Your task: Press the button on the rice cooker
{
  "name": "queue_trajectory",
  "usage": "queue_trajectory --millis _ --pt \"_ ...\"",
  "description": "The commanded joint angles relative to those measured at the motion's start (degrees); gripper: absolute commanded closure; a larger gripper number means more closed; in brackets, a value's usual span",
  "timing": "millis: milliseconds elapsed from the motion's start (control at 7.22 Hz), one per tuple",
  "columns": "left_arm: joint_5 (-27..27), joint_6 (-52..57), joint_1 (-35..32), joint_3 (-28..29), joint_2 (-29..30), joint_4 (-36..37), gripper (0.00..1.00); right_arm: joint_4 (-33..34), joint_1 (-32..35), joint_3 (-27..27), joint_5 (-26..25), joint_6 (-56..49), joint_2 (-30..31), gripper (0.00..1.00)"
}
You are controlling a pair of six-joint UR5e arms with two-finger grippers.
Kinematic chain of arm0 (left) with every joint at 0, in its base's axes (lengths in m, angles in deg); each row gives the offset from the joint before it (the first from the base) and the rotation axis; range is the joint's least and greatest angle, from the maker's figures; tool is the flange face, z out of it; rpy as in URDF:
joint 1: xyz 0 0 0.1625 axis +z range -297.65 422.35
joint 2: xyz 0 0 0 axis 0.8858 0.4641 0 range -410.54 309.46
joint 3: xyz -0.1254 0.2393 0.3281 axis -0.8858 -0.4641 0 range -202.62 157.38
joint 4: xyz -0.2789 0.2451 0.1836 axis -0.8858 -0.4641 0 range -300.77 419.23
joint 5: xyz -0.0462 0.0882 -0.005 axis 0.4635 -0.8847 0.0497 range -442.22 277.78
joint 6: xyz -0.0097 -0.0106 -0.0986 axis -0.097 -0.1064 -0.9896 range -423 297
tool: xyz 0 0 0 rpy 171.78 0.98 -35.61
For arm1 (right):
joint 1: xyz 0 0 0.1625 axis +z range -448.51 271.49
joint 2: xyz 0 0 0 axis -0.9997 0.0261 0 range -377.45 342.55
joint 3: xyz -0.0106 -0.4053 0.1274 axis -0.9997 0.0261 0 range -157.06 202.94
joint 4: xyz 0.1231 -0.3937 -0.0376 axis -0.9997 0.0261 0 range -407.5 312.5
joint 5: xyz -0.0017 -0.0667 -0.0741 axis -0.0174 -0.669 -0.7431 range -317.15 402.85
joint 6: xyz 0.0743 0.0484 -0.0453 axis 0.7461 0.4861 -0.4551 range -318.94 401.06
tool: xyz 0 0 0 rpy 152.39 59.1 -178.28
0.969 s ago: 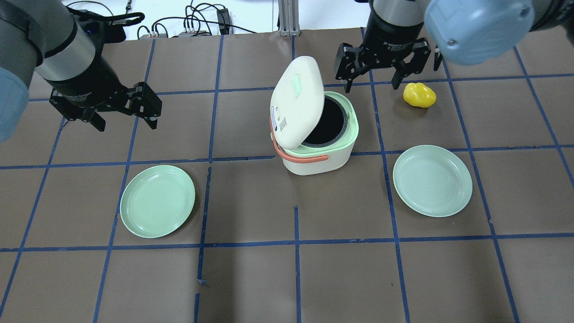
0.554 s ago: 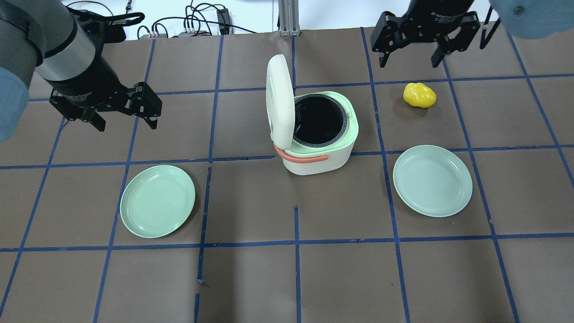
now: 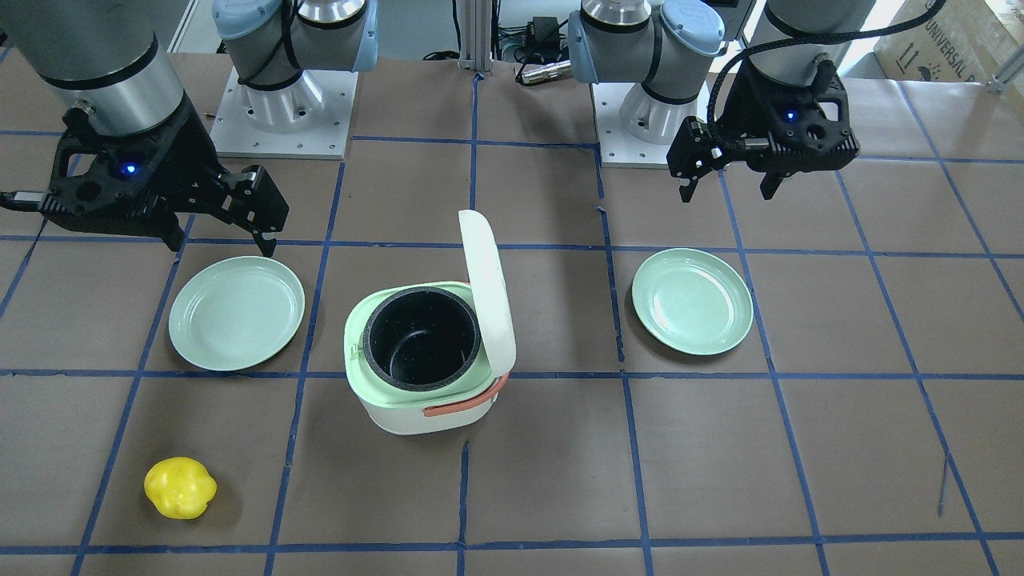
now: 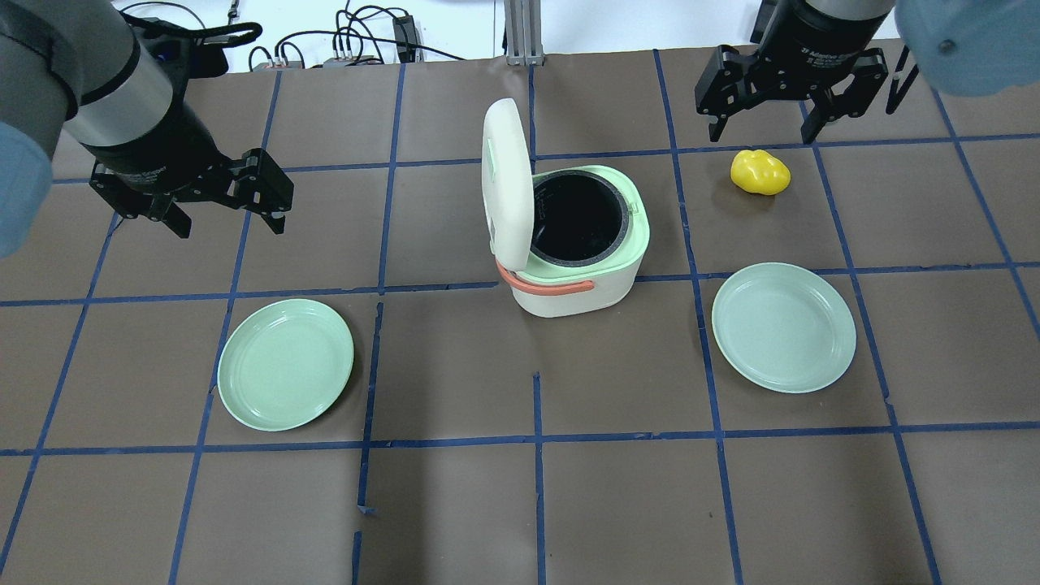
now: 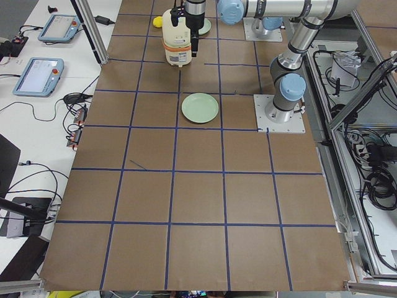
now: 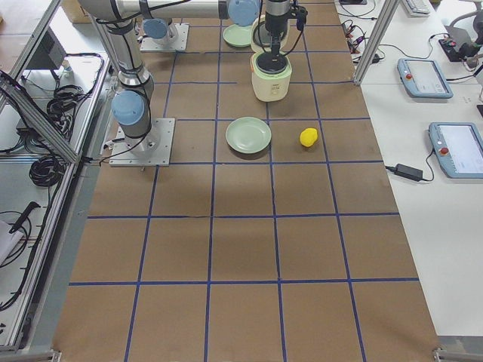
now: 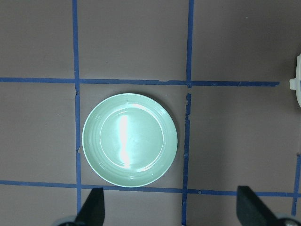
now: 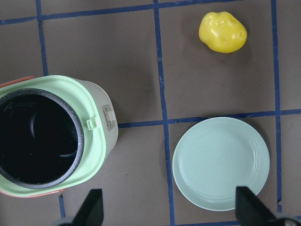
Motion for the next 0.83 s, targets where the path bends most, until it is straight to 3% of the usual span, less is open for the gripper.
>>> queue_trajectory --millis 0,277,415,692 --pt "0.0 0.0 0.0 0.0 0.0 0.02 0.0 1.92 -0.06 -1.54 -0.32 -0.02 0.23 0.0" --pt "0.0 0.0 0.0 0.0 0.0 0.02 0.0 -1.48 -0.06 -1.28 -0.5 0.16 0.32 0.0" --pt "0.0 0.0 0.0 0.0 0.0 0.02 0.0 -6.81 -0.15 -0.75 -0.5 0.42 0.41 0.0" --pt "0.0 0.0 0.0 0.0 0.0 0.02 0.0 -7.4 -0.15 -0.75 -0.5 0.07 0.41 0.0"
